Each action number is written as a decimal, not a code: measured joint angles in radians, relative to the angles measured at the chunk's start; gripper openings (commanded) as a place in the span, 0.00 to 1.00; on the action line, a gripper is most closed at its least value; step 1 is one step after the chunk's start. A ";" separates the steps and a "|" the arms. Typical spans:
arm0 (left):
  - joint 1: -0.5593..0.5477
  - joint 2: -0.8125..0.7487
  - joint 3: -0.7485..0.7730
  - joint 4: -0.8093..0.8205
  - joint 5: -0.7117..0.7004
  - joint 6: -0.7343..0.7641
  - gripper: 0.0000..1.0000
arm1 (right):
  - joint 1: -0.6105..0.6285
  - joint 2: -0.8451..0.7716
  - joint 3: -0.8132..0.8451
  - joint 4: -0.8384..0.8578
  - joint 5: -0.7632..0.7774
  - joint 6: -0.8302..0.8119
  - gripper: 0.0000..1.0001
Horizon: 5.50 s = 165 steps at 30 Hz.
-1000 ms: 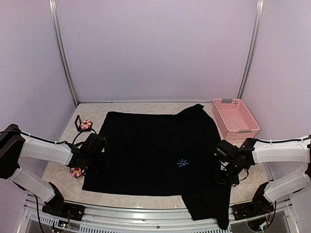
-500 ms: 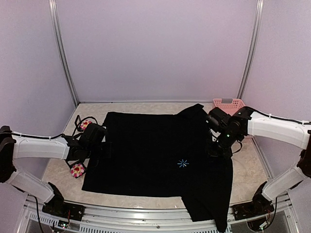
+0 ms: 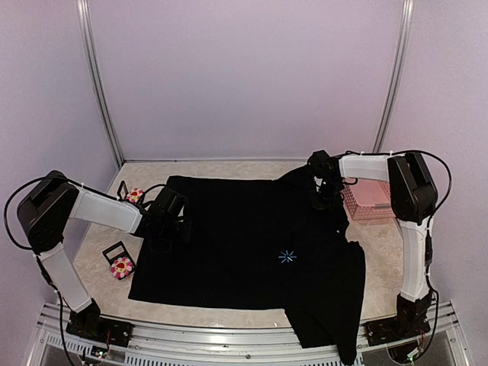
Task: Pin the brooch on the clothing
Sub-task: Smooth out the flattened clothing at the center of the board.
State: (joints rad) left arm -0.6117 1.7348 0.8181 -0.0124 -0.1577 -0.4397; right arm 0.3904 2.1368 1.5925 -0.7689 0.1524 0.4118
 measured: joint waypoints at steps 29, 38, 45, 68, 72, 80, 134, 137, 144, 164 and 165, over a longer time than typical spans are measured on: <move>0.083 -0.014 0.107 -0.020 0.132 0.104 0.49 | -0.210 0.423 0.702 0.206 -0.449 0.144 0.21; 0.090 0.015 0.106 -0.032 0.164 0.104 0.49 | -0.211 0.523 0.684 0.394 -0.586 0.320 0.31; 0.093 0.021 0.106 -0.032 0.181 0.104 0.49 | -0.195 0.558 0.687 0.509 -0.652 0.413 0.35; 0.105 0.040 0.106 -0.031 0.214 0.103 0.48 | -0.064 0.705 0.784 0.849 -0.737 0.633 0.38; 0.106 0.040 0.106 -0.030 0.222 0.103 0.49 | -0.042 0.756 0.858 0.907 -0.674 0.653 0.52; 0.106 0.040 0.106 -0.030 0.222 0.103 0.49 | -0.014 0.777 0.927 1.081 -0.455 0.508 0.88; -0.292 -0.486 -0.247 -0.330 0.017 -0.200 0.51 | 0.206 -0.626 -0.652 -0.081 -0.086 0.228 0.06; -0.274 -0.525 -0.139 -0.365 -0.007 -0.149 0.52 | 0.195 -0.589 -0.457 -0.110 -0.077 0.183 0.03; -0.009 -0.391 0.055 -0.208 0.042 -0.046 0.50 | 0.114 -0.221 0.047 -0.011 -0.048 0.038 0.00; 0.124 0.103 0.171 -0.086 0.132 0.007 0.48 | 0.002 0.336 0.538 -0.034 -0.244 -0.096 0.00; 0.124 0.105 0.171 -0.082 0.133 0.009 0.48 | -0.008 0.354 0.563 -0.025 -0.251 -0.097 0.00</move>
State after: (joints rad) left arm -0.4877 1.8397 0.9894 -0.0940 -0.0246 -0.4305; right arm 0.3828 2.4912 2.1559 -0.7940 -0.0990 0.3145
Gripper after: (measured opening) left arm 0.483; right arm 0.002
